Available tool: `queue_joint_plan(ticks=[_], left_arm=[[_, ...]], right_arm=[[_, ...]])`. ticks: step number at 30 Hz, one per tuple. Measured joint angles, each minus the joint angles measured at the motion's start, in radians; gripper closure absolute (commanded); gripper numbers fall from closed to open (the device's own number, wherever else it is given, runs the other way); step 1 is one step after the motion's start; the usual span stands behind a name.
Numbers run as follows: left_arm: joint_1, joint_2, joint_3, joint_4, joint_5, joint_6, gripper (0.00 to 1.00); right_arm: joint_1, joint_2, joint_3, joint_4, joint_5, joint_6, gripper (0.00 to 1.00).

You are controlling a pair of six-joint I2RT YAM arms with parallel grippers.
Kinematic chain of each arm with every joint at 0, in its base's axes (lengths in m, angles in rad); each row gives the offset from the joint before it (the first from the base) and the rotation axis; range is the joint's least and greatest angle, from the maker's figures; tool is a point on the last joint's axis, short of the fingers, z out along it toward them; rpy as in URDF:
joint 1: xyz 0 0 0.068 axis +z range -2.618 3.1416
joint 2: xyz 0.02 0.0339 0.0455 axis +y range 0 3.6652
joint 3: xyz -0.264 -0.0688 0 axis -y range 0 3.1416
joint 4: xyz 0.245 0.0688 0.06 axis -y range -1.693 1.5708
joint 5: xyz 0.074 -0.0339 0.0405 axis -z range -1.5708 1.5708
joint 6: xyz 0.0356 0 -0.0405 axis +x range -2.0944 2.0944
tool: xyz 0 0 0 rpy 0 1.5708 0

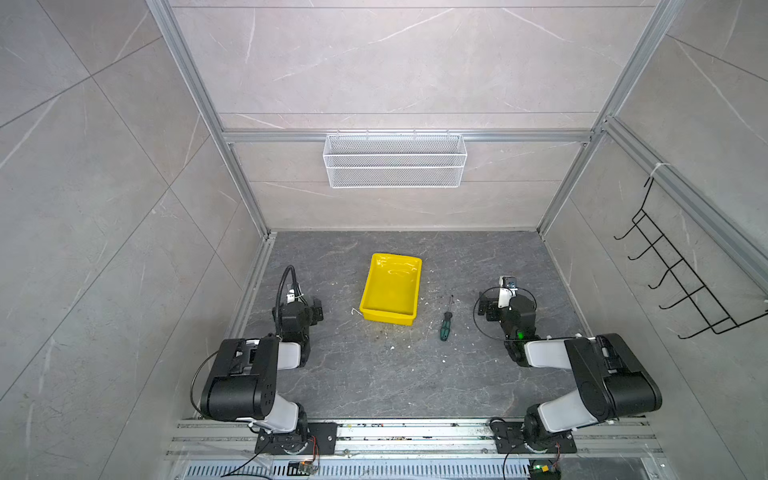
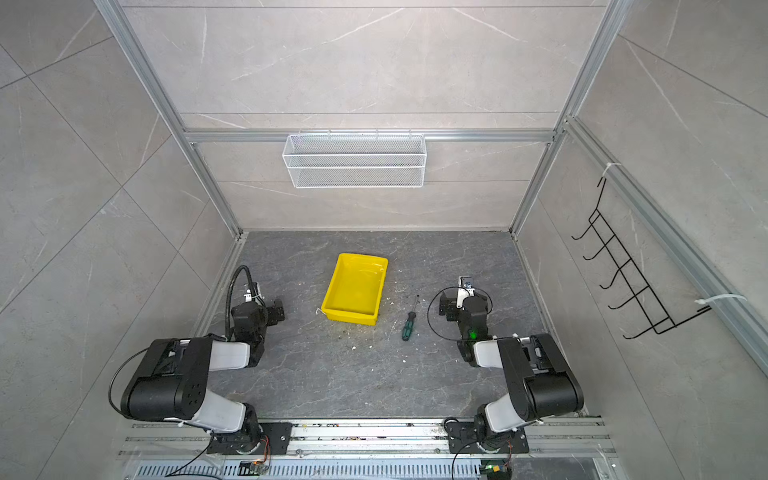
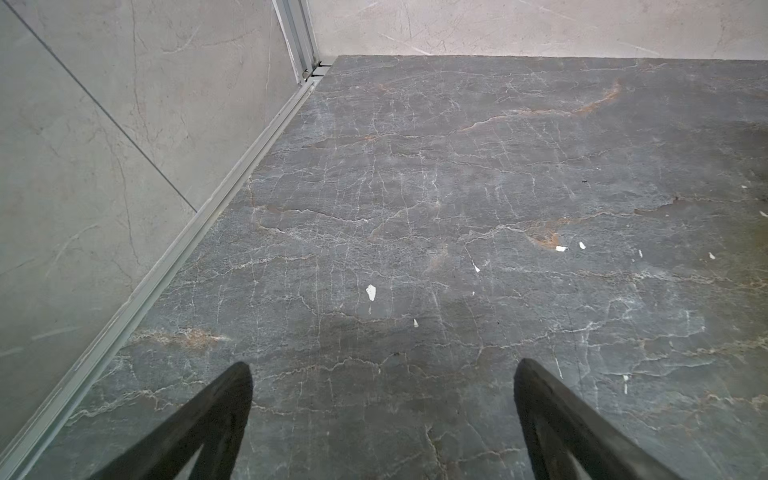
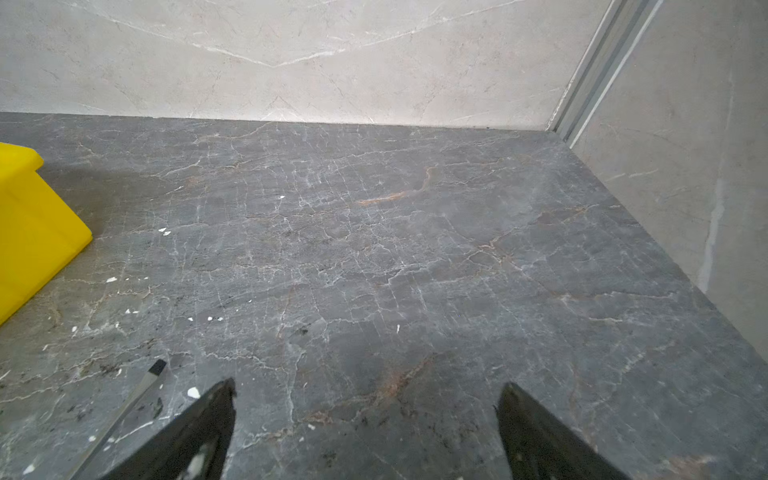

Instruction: Put the screwdriver in the bin

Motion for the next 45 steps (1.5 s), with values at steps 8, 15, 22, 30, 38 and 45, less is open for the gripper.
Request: queue_joint_plan(ticks=[8, 15, 22, 30, 38, 45], left_arm=[[0.0, 0.0, 0.0, 0.0, 0.0, 0.0, 0.0], [0.002, 0.0, 0.0, 0.0, 0.001, 0.0, 0.0], [0.004, 0.0, 0.0, 0.0, 0.0, 0.0, 0.0], [0.004, 0.0, 0.0, 0.0, 0.0, 0.0, 0.0], [0.004, 0.0, 0.0, 0.0, 0.0, 0.0, 0.0], [0.004, 0.0, 0.0, 0.0, 0.002, 0.001, 0.0]], right_arm=[[0.0, 0.0, 0.0, 0.0, 0.0, 0.0, 0.01], [0.0, 0.0, 0.0, 0.0, 0.0, 0.0, 0.01], [0.0, 0.0, 0.0, 0.0, 0.0, 0.0, 0.01], [0.0, 0.0, 0.0, 0.0, 0.0, 0.0, 0.01], [-0.001, 0.0, -0.038, 0.047, -0.075, -0.034, 0.01], [-0.001, -0.008, -0.171, 0.203, -0.197, -0.087, 0.01]])
